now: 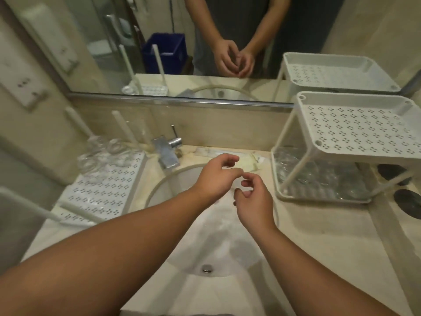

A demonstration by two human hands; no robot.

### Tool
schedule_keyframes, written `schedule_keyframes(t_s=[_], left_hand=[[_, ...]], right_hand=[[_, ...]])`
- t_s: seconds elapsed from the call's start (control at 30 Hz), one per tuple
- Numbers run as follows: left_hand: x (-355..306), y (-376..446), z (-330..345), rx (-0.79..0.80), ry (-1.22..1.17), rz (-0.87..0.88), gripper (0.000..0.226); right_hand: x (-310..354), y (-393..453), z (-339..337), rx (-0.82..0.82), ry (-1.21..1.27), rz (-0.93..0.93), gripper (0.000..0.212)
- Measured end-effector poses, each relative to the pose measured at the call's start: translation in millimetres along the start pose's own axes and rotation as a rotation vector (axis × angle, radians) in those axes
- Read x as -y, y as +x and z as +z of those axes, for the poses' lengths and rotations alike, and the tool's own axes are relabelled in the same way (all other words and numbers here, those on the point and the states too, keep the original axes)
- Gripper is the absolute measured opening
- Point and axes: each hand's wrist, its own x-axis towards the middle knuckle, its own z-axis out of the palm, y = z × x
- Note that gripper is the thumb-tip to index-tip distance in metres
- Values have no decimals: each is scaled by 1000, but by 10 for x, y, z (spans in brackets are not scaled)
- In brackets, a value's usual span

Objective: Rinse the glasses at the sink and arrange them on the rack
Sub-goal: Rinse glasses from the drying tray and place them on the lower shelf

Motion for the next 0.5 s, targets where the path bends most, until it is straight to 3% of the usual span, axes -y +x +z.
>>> schedule_keyframes(t_s=[0.27,0.5], left_hand=[[104,-50,-1229,-239,164,73,33],[168,-125,-2094,-380,151,116,29]], right_hand=[[605,-144,1025,221,-28,-99,35],[1072,-153,1777,346,-75,-258,34]])
